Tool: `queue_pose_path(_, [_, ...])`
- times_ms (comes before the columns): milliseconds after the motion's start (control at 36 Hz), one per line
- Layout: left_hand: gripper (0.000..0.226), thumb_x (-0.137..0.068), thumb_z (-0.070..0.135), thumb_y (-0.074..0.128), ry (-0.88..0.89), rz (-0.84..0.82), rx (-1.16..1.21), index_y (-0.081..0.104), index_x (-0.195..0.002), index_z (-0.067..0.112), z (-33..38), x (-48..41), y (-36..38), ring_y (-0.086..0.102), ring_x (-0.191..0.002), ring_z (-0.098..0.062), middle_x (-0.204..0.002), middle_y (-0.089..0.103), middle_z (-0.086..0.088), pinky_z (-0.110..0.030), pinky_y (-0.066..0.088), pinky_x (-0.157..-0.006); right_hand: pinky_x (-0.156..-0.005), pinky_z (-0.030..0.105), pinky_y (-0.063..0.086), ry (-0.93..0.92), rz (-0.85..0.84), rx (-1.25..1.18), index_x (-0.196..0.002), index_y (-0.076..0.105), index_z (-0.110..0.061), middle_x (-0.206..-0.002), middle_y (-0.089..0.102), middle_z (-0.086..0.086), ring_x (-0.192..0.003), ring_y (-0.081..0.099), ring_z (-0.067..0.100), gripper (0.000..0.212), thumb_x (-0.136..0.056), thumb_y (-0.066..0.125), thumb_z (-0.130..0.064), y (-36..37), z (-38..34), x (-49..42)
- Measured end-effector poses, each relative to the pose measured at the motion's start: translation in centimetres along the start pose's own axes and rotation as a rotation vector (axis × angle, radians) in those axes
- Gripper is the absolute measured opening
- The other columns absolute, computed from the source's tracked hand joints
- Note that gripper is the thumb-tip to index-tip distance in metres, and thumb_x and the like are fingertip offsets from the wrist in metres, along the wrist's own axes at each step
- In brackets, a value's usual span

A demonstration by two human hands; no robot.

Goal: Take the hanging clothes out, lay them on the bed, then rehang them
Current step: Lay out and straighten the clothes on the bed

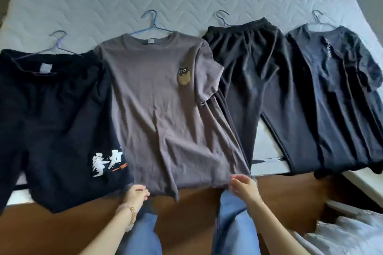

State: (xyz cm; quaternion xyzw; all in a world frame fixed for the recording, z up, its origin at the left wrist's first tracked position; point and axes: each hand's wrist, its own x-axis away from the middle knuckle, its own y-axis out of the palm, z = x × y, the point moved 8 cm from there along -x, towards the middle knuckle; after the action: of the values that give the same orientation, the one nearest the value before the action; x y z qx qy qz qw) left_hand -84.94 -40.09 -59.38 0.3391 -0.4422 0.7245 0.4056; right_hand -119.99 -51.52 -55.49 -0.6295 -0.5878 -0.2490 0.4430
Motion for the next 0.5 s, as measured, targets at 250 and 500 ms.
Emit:
queue_pose_path(250, [0.013,-0.086,0.003,0.057,0.274,-0.102,-0.164,0.06,-0.09,0.016,9.5,8.5,24.2,0.065,-0.089,-0.028,-0.091,0.069,-0.013,-0.035,0.052,-0.084,-0.066,0.027,0.046,-0.061,-0.059,0.118,-0.108,0.062,-0.006,-0.09,0.064,0.011,-0.081,0.058,0.02,0.022,-0.086,0.061,-0.005,-14.7,-6.1,-9.3])
queue_pose_path(500, [0.013,-0.084,0.0,0.054,0.3,0.246,-0.116,0.064,-0.091,0.005,14.1,9.7,28.8,0.063,-0.085,-0.032,-0.092,0.067,-0.015,-0.035,0.049,-0.075,-0.071,0.028,0.046,-0.046,-0.27,0.232,-0.119,0.059,-0.001,-0.096,0.063,0.011,-0.086,0.057,0.022,0.033,-0.087,0.058,-0.004,-11.3,-8.2,-12.0])
